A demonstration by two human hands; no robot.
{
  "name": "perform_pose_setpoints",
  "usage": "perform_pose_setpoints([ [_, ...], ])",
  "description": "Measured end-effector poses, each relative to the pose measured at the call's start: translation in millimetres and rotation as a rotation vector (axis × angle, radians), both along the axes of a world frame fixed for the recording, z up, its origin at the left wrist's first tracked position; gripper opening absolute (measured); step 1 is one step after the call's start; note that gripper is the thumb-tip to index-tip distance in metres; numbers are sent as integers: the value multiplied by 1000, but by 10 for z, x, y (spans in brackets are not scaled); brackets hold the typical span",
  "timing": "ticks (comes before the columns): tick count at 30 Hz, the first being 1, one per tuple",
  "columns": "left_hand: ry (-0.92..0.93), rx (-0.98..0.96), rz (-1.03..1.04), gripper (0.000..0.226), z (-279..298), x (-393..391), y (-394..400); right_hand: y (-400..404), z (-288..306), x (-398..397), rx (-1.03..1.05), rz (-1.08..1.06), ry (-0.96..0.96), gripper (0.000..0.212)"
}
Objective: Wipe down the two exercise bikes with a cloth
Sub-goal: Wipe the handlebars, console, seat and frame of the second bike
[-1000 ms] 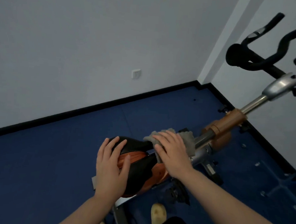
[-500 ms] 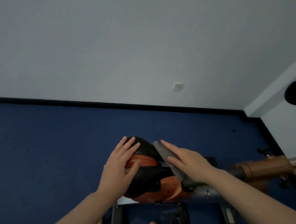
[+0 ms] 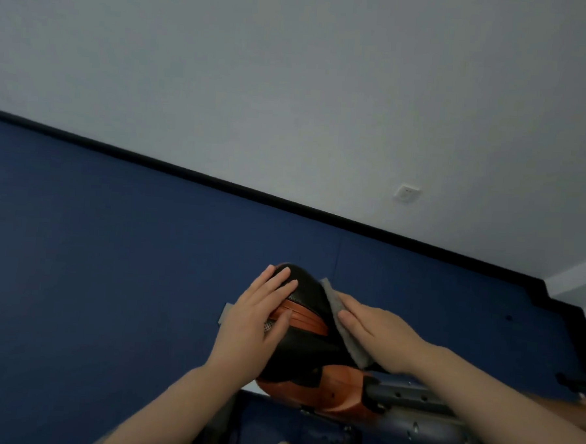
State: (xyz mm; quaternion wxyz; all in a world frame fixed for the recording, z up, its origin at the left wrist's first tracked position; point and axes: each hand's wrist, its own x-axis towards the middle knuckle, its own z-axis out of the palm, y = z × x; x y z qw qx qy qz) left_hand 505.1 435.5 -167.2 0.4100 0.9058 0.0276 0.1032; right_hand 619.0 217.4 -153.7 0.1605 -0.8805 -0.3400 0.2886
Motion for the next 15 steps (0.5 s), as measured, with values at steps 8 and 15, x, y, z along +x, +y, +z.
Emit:
perform_pose_setpoints([
  [8,64,-2,3,59,-34,-50,-4,405,-22,83,168,-2,15,54],
  [15,160,-150,92,75,-102,-237,-51,436,-25,135,132,-5,67,54],
])
